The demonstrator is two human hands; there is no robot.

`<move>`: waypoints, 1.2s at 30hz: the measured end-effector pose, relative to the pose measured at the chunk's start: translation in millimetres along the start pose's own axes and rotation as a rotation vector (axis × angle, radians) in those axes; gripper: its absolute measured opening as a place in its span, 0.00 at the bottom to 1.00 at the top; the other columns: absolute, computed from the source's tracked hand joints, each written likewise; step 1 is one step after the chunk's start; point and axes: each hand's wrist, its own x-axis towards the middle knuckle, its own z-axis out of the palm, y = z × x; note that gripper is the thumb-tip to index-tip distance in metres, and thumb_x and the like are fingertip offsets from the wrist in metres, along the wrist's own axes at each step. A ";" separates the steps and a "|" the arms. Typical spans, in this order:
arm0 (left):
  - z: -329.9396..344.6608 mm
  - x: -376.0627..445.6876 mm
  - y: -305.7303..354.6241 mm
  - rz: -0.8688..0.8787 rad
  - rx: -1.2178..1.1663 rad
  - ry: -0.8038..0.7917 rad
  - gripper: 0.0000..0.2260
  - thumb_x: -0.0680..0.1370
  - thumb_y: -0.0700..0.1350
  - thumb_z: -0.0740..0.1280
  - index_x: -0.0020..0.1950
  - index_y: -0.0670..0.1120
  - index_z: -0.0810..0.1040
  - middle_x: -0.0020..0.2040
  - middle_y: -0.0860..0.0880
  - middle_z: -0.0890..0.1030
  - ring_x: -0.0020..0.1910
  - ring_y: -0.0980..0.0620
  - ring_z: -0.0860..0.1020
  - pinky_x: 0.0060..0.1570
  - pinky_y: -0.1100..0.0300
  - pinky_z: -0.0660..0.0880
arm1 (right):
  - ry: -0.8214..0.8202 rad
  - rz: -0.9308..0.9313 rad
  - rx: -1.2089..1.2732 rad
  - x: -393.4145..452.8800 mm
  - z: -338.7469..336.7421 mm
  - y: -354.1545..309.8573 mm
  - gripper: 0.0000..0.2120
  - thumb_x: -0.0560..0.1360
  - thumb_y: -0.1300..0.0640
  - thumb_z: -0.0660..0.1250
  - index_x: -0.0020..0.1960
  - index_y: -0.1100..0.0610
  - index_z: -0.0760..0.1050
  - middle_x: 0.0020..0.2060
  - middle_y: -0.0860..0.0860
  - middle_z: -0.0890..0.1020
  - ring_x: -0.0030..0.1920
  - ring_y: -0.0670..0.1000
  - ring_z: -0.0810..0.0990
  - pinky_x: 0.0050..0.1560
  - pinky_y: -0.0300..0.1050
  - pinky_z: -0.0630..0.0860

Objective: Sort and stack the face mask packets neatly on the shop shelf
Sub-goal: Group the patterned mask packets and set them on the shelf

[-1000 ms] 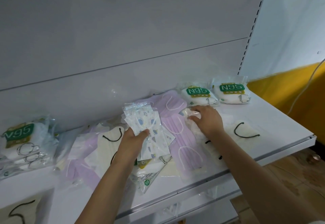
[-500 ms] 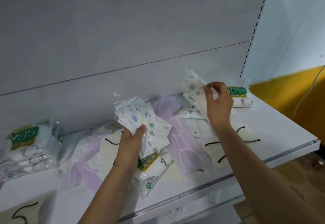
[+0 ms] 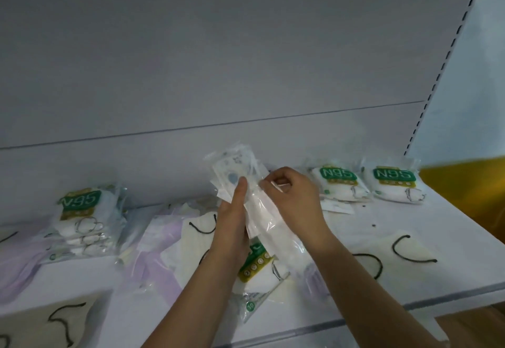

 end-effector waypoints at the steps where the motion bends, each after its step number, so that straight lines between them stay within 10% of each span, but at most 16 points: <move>1: -3.4 -0.1 0.1 -0.038 -0.008 0.032 0.22 0.77 0.61 0.68 0.67 0.52 0.77 0.57 0.48 0.85 0.56 0.46 0.84 0.62 0.45 0.77 | 0.000 0.030 0.037 -2.3 3.8 2.5 0.05 0.73 0.53 0.74 0.43 0.50 0.79 0.38 0.41 0.82 0.40 0.36 0.79 0.41 0.26 0.71; 9: -40.3 -5.3 10.1 -0.224 0.088 0.086 0.10 0.81 0.50 0.66 0.54 0.45 0.83 0.44 0.46 0.87 0.39 0.47 0.86 0.34 0.56 0.79 | 0.240 -0.127 0.441 19.8 -26.5 -46.8 0.07 0.74 0.61 0.73 0.43 0.54 0.75 0.30 0.39 0.76 0.31 0.40 0.72 0.37 0.33 0.70; 16: -42.7 -4.5 10.5 -0.375 -0.045 -0.073 0.15 0.81 0.53 0.64 0.61 0.45 0.82 0.56 0.42 0.85 0.51 0.42 0.85 0.51 0.45 0.79 | -0.093 -0.297 0.516 11.2 -17.6 -59.4 0.10 0.74 0.70 0.70 0.43 0.55 0.78 0.43 0.48 0.84 0.49 0.47 0.82 0.54 0.38 0.76; 20: -61.3 7.8 9.0 -0.428 -0.294 -0.180 0.34 0.77 0.69 0.60 0.70 0.43 0.76 0.67 0.38 0.78 0.66 0.37 0.77 0.70 0.39 0.67 | -0.567 -0.094 0.317 -25.9 -26.6 0.6 0.05 0.75 0.66 0.71 0.45 0.56 0.78 0.49 0.48 0.86 0.58 0.44 0.81 0.61 0.42 0.75; 24: -55.4 11.6 -1.1 -0.310 0.005 -0.135 0.18 0.79 0.48 0.68 0.66 0.41 0.78 0.58 0.40 0.84 0.55 0.42 0.84 0.54 0.46 0.80 | -0.750 -0.096 0.145 -35.0 -41.1 38.9 0.05 0.77 0.57 0.69 0.52 0.55 0.81 0.59 0.42 0.83 0.68 0.42 0.74 0.70 0.40 0.68; 26: -50.3 13.4 -9.4 -0.280 0.103 -0.045 0.15 0.78 0.40 0.70 0.64 0.38 0.79 0.53 0.40 0.85 0.50 0.42 0.85 0.43 0.50 0.83 | -0.601 -0.024 0.135 -28.6 -48.9 52.0 0.07 0.78 0.55 0.68 0.54 0.53 0.82 0.57 0.41 0.83 0.62 0.42 0.78 0.66 0.40 0.73; 29: -44.9 14.4 -14.7 -0.260 0.138 0.020 0.16 0.76 0.39 0.72 0.63 0.39 0.78 0.51 0.41 0.86 0.48 0.43 0.86 0.36 0.52 0.82 | -0.233 -0.075 -0.506 -2.4 -69.3 96.2 0.09 0.78 0.52 0.68 0.58 0.51 0.80 0.54 0.44 0.82 0.57 0.47 0.79 0.58 0.44 0.75; 36: -40.6 11.6 -16.5 -0.259 0.128 0.019 0.17 0.77 0.39 0.72 0.65 0.40 0.77 0.53 0.43 0.86 0.51 0.44 0.85 0.36 0.54 0.82 | -0.176 -0.124 -1.093 30.5 -82.5 139.6 0.13 0.79 0.49 0.62 0.58 0.52 0.81 0.51 0.51 0.83 0.54 0.54 0.79 0.48 0.46 0.72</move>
